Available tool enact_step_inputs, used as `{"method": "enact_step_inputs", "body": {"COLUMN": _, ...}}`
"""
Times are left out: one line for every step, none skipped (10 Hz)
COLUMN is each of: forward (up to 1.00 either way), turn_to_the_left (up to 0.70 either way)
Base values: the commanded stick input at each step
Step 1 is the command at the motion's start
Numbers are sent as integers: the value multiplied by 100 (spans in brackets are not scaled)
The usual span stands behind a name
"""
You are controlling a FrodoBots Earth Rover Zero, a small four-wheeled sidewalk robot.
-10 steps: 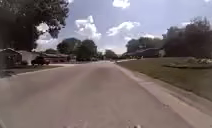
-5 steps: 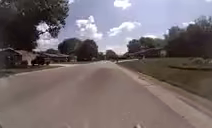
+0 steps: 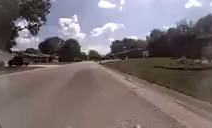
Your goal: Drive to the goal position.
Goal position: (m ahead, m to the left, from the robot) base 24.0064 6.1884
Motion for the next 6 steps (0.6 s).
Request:
{"method": "enact_step_inputs", "body": {"forward": 70, "turn_to_the_left": 0}}
{"method": "enact_step_inputs", "body": {"forward": 70, "turn_to_the_left": 0}}
{"method": "enact_step_inputs", "body": {"forward": 70, "turn_to_the_left": 0}}
{"method": "enact_step_inputs", "body": {"forward": 70, "turn_to_the_left": 0}}
{"method": "enact_step_inputs", "body": {"forward": 70, "turn_to_the_left": 0}}
{"method": "enact_step_inputs", "body": {"forward": 70, "turn_to_the_left": 0}}
